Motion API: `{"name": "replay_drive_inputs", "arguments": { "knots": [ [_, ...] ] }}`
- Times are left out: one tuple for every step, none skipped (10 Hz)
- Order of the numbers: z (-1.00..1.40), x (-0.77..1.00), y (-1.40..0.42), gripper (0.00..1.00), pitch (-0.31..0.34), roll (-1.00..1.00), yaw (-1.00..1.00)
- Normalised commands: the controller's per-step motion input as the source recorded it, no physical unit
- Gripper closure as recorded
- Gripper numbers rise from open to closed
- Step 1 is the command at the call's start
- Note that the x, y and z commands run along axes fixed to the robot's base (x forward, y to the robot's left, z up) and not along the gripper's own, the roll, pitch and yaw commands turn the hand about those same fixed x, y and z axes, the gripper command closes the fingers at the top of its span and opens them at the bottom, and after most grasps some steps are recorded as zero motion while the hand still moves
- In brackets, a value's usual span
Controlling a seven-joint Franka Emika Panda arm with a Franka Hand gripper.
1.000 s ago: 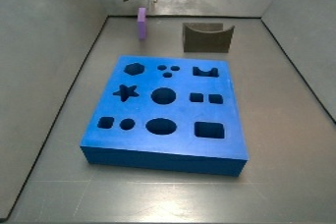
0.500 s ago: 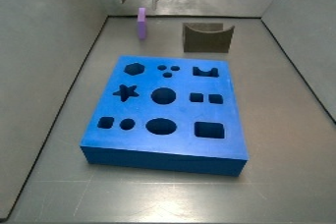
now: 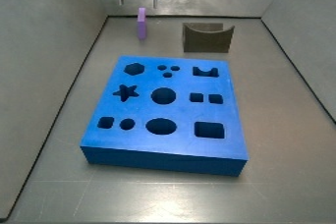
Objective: Pick up the double-square object. Move up. Rotate the double-square object. Place the double-square object on the fixture. Regrasp the double-square object. Move to above the board. Insert the double-square object.
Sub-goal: Rotate the double-square object.
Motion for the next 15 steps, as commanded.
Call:
{"name": "replay_drive_inputs", "arguments": {
  "knots": [
    [-1.00, 0.00, 0.00, 0.00, -0.002, 0.00, -0.04],
    [-1.00, 0.02, 0.00, 0.00, -0.022, 0.00, -0.04],
    [-1.00, 0.02, 0.00, 0.00, -0.024, -0.01, -0.03],
    [-1.00, 0.03, 0.00, 0.00, -0.028, -0.01, -0.02],
    [-1.00, 0.03, 0.00, 0.00, -0.026, -0.02, -0.02],
    [-0.96, 0.05, 0.01, 0.00, -0.023, -0.03, -0.01],
    [-0.83, 0.05, 0.01, 0.00, -0.019, -0.03, 0.00],
    [-0.67, 0.05, 0.01, 0.00, -0.017, -0.04, 0.01],
    [-0.60, 0.05, 0.00, 0.00, -0.019, -0.05, 0.02],
    [-0.42, 0.05, 0.00, 0.00, -0.029, -0.06, 0.03],
    [-0.35, 0.05, 0.00, 0.00, -0.032, -0.06, 0.03],
    [-0.21, 0.05, 0.00, 0.00, -0.036, -0.06, 0.03],
    [-0.17, 0.02, 0.00, 0.00, -0.018, -0.06, 0.03],
    [-0.17, 0.02, 0.00, 0.00, -0.017, -0.06, 0.02],
    [-0.17, 0.02, 0.00, 0.00, -0.017, -0.06, 0.02]
  ]
}}
